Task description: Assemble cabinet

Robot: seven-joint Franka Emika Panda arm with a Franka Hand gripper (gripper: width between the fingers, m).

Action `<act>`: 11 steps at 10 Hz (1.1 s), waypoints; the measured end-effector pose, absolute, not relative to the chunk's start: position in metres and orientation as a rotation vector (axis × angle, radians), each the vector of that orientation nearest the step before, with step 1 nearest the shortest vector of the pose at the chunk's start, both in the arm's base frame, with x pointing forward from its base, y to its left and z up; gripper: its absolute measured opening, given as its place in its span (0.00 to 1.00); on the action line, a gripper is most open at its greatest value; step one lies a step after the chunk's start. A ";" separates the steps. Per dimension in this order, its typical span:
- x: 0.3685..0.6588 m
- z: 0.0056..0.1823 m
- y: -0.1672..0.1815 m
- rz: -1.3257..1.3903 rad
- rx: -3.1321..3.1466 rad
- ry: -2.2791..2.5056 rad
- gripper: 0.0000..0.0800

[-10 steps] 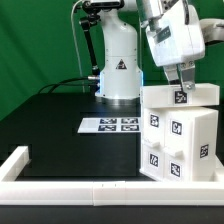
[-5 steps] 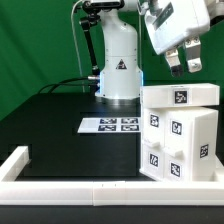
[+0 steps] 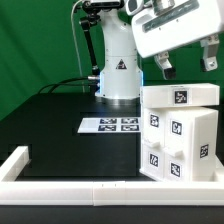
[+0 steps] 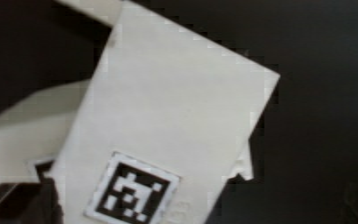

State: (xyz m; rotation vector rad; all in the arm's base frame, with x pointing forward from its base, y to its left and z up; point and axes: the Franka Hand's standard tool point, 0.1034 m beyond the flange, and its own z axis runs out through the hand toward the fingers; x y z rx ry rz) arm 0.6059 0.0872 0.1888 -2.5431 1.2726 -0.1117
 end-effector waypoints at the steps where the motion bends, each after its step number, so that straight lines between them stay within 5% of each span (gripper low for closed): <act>1: 0.606 0.189 0.088 -0.128 -2.647 1.083 1.00; 7: 0.609 0.187 0.086 -0.187 -2.857 0.440 1.00; 11: 0.612 0.188 0.089 -0.290 -2.974 -0.450 1.00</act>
Offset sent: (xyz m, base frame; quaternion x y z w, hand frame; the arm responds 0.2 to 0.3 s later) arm 0.0000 0.0000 0.0000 0.0000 0.0000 -0.1938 0.9810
